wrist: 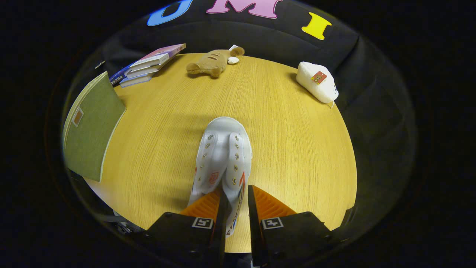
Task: Open the storage box then place both shoes into the box .Put the left shoe in first, then the right shoe, with the right side of both shoes facing outward in a uniform manner.
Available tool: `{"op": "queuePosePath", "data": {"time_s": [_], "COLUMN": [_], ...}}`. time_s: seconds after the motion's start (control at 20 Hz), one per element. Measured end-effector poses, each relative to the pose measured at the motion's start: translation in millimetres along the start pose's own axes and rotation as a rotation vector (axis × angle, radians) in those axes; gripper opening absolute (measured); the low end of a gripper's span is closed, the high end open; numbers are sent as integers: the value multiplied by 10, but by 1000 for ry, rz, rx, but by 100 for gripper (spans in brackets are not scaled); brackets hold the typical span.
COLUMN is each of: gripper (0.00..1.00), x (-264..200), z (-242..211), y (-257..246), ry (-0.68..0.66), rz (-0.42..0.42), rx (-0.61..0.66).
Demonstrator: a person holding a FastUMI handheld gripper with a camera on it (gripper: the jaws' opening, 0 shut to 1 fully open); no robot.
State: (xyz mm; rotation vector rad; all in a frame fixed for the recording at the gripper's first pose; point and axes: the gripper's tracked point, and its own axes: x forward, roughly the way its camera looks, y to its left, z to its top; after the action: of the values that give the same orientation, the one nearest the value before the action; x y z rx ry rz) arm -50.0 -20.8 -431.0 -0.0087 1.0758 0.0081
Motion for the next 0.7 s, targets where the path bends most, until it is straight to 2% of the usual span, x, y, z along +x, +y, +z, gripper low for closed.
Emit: {"op": "queuePosePath", "data": {"time_s": [0.3,0.35,0.4,0.5,0.7], "gripper": [33,29,7,5,5], "x": [298,291,310,277,122], "z": [183,184,210,229,343], "y": [-51,-149,-150,-111,-135], "ry": [-49,-62,-68,-74,-120], "rz": [-22,-62,-50,-8,16], "rx": [3,6,56,169,252]}}
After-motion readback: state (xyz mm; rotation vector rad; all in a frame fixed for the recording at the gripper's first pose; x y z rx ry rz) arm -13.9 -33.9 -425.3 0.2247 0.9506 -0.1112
